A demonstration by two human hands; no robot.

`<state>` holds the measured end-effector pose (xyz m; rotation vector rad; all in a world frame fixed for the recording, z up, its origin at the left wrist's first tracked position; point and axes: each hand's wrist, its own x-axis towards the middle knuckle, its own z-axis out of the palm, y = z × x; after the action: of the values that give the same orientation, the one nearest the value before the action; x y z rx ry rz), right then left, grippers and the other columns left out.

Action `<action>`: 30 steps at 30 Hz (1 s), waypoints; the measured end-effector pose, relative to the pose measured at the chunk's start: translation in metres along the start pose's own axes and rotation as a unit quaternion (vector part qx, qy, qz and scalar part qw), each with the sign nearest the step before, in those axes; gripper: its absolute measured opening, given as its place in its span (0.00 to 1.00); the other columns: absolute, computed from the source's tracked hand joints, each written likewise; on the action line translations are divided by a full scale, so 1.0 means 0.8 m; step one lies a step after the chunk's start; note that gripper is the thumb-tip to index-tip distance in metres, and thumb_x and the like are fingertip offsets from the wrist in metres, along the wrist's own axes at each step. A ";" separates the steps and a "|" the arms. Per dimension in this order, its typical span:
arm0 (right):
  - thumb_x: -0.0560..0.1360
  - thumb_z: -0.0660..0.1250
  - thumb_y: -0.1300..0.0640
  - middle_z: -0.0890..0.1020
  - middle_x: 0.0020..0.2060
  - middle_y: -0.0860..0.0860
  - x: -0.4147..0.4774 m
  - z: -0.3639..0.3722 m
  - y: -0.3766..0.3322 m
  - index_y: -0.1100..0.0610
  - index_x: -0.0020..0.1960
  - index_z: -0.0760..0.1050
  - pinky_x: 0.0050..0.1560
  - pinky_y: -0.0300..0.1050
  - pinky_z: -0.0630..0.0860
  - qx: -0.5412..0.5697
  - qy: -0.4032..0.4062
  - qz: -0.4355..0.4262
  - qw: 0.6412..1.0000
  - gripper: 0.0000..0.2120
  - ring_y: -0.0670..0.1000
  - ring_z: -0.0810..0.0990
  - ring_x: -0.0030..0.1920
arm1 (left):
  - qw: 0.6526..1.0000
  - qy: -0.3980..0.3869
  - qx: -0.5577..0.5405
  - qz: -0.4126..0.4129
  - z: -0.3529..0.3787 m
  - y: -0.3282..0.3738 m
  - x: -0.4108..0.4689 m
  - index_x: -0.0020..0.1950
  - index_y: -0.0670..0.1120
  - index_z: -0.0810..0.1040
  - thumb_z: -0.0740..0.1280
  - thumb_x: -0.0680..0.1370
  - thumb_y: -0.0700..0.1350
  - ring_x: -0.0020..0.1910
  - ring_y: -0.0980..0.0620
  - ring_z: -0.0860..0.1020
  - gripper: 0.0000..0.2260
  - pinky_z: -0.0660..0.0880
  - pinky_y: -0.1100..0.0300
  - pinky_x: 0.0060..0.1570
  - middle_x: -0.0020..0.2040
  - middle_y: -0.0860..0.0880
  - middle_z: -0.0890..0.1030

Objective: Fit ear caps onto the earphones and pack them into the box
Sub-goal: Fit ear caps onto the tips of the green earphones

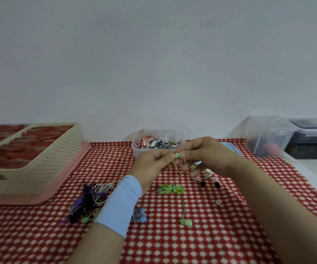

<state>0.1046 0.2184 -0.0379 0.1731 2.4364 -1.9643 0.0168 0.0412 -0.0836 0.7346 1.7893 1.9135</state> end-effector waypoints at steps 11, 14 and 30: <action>0.76 0.74 0.58 0.88 0.44 0.59 -0.005 0.007 -0.015 0.57 0.52 0.86 0.40 0.48 0.83 -0.045 0.015 -0.032 0.998 0.06 0.52 0.84 0.40 | 0.999 0.028 0.040 0.014 -0.009 0.005 0.002 0.52 0.44 0.85 0.70 0.77 0.39 0.39 0.54 0.78 0.06 0.76 0.60 0.45 0.40 0.46 0.83; 0.73 0.77 0.61 0.87 0.38 0.58 0.001 0.015 -0.012 0.60 0.48 0.86 0.38 0.47 0.83 -0.084 0.069 -0.060 0.992 0.05 0.50 0.83 0.36 | 0.996 0.046 0.069 0.023 -0.006 0.007 0.002 0.50 0.47 0.84 0.72 0.76 0.39 0.37 0.59 0.80 0.06 0.77 0.65 0.44 0.36 0.54 0.84; 0.74 0.77 0.57 0.87 0.37 0.54 0.004 0.021 -0.009 0.54 0.46 0.87 0.37 0.49 0.83 -0.145 0.098 -0.085 0.981 0.01 0.50 0.83 0.35 | 0.988 0.057 0.134 0.054 -0.008 0.006 0.001 0.48 0.51 0.84 0.70 0.77 0.41 0.34 0.63 0.78 0.05 0.75 0.70 0.40 0.33 0.58 0.82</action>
<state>0.0995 0.2009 -0.0346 0.1680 2.9197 -1.6907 0.0125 0.0363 -0.0789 0.8429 2.1480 1.8338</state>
